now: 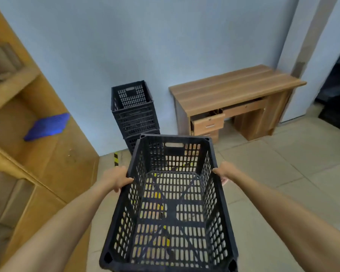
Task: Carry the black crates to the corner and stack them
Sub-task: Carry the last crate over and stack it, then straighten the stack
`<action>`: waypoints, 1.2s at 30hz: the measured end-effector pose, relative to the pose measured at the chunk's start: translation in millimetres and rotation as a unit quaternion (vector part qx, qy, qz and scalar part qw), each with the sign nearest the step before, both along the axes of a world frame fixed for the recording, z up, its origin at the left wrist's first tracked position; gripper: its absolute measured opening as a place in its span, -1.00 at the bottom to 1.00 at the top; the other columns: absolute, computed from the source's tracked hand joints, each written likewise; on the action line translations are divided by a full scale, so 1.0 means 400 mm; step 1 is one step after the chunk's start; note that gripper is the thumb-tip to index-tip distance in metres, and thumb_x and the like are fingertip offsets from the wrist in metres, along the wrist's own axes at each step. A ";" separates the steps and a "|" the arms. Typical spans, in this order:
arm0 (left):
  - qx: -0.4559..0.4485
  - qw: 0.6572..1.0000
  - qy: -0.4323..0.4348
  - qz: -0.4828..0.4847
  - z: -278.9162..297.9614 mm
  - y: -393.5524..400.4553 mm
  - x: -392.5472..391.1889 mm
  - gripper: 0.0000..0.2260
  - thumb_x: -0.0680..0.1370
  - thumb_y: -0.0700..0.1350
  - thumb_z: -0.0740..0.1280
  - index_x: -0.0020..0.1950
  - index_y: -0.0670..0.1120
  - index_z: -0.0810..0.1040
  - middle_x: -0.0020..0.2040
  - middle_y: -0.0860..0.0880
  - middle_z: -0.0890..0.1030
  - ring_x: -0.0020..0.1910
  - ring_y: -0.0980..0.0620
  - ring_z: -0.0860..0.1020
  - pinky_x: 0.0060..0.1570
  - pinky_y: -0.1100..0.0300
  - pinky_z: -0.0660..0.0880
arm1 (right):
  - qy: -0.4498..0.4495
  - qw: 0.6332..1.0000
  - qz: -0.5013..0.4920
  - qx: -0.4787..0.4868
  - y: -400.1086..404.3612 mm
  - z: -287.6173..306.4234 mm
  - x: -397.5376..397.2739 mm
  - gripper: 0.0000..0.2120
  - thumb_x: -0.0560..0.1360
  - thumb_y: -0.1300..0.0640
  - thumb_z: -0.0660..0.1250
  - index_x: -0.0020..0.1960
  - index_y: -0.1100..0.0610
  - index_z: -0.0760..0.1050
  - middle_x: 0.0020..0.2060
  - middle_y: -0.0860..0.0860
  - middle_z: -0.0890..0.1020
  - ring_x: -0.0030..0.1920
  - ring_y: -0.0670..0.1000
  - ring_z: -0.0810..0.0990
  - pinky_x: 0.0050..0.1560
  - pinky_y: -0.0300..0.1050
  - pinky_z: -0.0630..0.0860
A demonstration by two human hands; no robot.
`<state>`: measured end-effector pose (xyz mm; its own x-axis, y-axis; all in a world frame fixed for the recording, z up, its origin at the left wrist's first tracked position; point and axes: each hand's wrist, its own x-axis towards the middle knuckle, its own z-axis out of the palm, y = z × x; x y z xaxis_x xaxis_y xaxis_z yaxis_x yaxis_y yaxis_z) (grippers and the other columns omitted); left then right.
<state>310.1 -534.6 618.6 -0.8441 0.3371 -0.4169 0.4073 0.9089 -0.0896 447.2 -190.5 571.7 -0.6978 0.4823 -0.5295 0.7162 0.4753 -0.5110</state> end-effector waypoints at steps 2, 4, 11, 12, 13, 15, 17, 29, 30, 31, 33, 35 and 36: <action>-0.019 1.000 0.014 0.002 0.004 -0.073 -0.039 -0.83 0.61 0.09 0.18 -0.09 0.02 0.37 -0.25 0.05 0.62 -0.44 0.13 0.56 -0.46 0.27 0.40 | -0.003 1.000 0.011 -0.020 -0.065 -0.003 -0.081 -0.72 0.60 0.07 0.20 -0.23 0.19 0.46 -0.05 0.18 0.68 -0.08 0.15 0.70 -0.01 -0.01 0.63; -0.031 0.999 0.022 0.017 0.004 -0.141 -0.088 -0.82 0.59 0.11 0.19 -0.13 0.05 0.38 -0.22 0.05 0.62 -0.36 0.11 0.59 -0.42 0.24 0.39 | -0.008 0.999 0.037 -0.027 -0.129 0.003 -0.160 -0.75 0.62 0.08 0.19 -0.14 0.21 0.47 -0.01 0.16 0.66 -0.10 0.10 0.69 -0.09 -0.08 0.63; -0.030 0.996 0.053 0.063 0.027 -0.308 -0.255 -0.78 0.59 0.13 0.19 -0.12 0.01 0.37 -0.13 0.01 0.53 -0.04 -0.05 0.59 -0.02 0.12 0.52 | -0.011 0.994 0.107 0.015 -0.278 0.035 -0.396 -0.78 0.61 0.10 0.18 -0.11 0.22 0.44 -0.29 0.10 0.58 -0.38 -0.01 0.58 -0.50 -0.24 0.43; -0.027 0.995 0.059 0.070 0.029 -0.322 -0.280 -0.77 0.59 0.13 0.18 -0.12 0.00 0.39 -0.15 0.01 0.54 -0.08 -0.04 0.58 -0.01 0.12 0.53 | -0.004 0.993 0.115 0.030 -0.289 0.038 -0.425 -0.77 0.61 0.09 0.18 -0.13 0.22 0.44 -0.24 0.12 0.59 -0.38 -0.01 0.56 -0.40 -0.21 0.46; -0.020 0.994 0.069 0.079 0.031 -0.332 -0.306 -0.76 0.58 0.13 0.18 -0.11 -0.02 0.41 -0.15 0.01 0.56 -0.10 -0.03 0.58 -0.01 0.12 0.53 | 0.003 0.992 0.120 0.043 -0.297 0.043 -0.451 -0.76 0.61 0.08 0.19 -0.11 0.23 0.46 -0.20 0.13 0.59 -0.37 -0.01 0.55 -0.30 -0.17 0.48; -0.001 0.989 0.101 0.104 0.038 -0.345 -0.357 -0.73 0.57 0.13 0.17 -0.10 -0.05 0.45 -0.13 -0.02 0.59 -0.12 -0.06 0.58 -0.06 0.11 0.51 | 0.011 0.990 0.128 0.053 -0.301 0.047 -0.513 -0.74 0.60 0.06 0.19 -0.01 0.26 0.50 -0.18 0.15 0.59 -0.35 0.02 0.55 -0.21 -0.09 0.50; 0.023 0.982 0.139 0.125 0.050 -0.347 -0.412 -0.72 0.56 0.14 0.16 -0.11 -0.05 0.46 -0.11 -0.04 0.61 -0.13 -0.07 0.58 -0.08 0.10 0.50 | 0.014 0.990 0.129 0.048 -0.291 0.051 -0.584 -0.72 0.58 0.06 0.18 0.00 0.27 0.51 -0.24 0.15 0.62 -0.33 0.06 0.60 -0.25 -0.10 0.56; 0.062 0.930 0.311 0.184 0.292 -0.210 -0.825 -0.73 0.52 0.13 0.22 -0.11 -0.08 0.47 -0.13 -0.09 0.57 -0.07 -0.16 0.57 -0.19 0.06 0.35 | 0.153 0.970 0.180 0.065 -0.124 0.272 -1.125 -0.61 0.54 0.14 0.14 -0.45 0.20 0.37 -0.66 0.01 0.48 -0.48 0.04 0.46 -0.37 -0.14 0.41; 0.070 0.925 0.324 0.187 0.309 -0.196 -0.852 -0.73 0.51 0.13 0.21 -0.13 -0.07 0.46 -0.14 -0.08 0.57 -0.07 -0.17 0.58 -0.20 0.06 0.37 | 0.169 0.967 0.180 0.062 -0.105 0.299 -1.168 -0.63 0.52 0.13 0.15 -0.44 0.20 0.37 -0.67 0.02 0.49 -0.47 0.06 0.49 -0.38 -0.14 0.41; 0.080 0.918 0.338 0.192 0.327 -0.181 -0.878 -0.73 0.51 0.13 0.21 -0.16 -0.07 0.47 -0.16 -0.07 0.57 -0.10 -0.17 0.58 -0.21 0.07 0.38 | 0.191 0.964 0.180 0.053 -0.086 0.324 -1.212 -0.65 0.50 0.12 0.17 -0.43 0.21 0.38 -0.67 0.02 0.50 -0.45 0.10 0.54 -0.42 -0.15 0.40; 0.101 0.904 0.358 0.210 0.365 -0.149 -0.924 -0.73 0.52 0.11 0.20 -0.18 -0.07 0.49 -0.19 -0.08 0.56 -0.14 -0.18 0.56 -0.24 0.09 0.37 | 0.223 0.961 0.163 0.008 -0.054 0.372 -1.285 -0.72 0.47 0.09 0.21 -0.36 0.21 0.39 -0.50 0.12 0.61 -0.31 0.20 0.66 -0.49 -0.17 0.33; 0.111 0.894 0.374 0.221 0.396 -0.116 -0.976 -0.71 0.54 0.10 0.20 -0.17 -0.09 0.52 -0.17 -0.10 0.58 -0.13 -0.19 0.56 -0.22 0.10 0.38 | 0.244 0.960 0.140 -0.020 -0.026 0.412 -1.345 -0.76 0.44 0.04 0.27 -0.27 0.21 0.41 -0.21 0.22 0.68 -0.16 0.22 0.69 -0.46 -0.16 0.34; 0.120 0.889 0.379 0.226 0.409 -0.099 -1.006 -0.71 0.54 0.10 0.20 -0.15 -0.10 0.53 -0.17 -0.11 0.59 -0.14 -0.18 0.55 -0.21 0.10 0.38 | 0.253 0.958 0.136 -0.023 -0.014 0.431 -1.369 -0.75 0.45 0.02 0.30 -0.24 0.21 0.42 -0.13 0.23 0.67 -0.13 0.20 0.68 -0.41 -0.13 0.38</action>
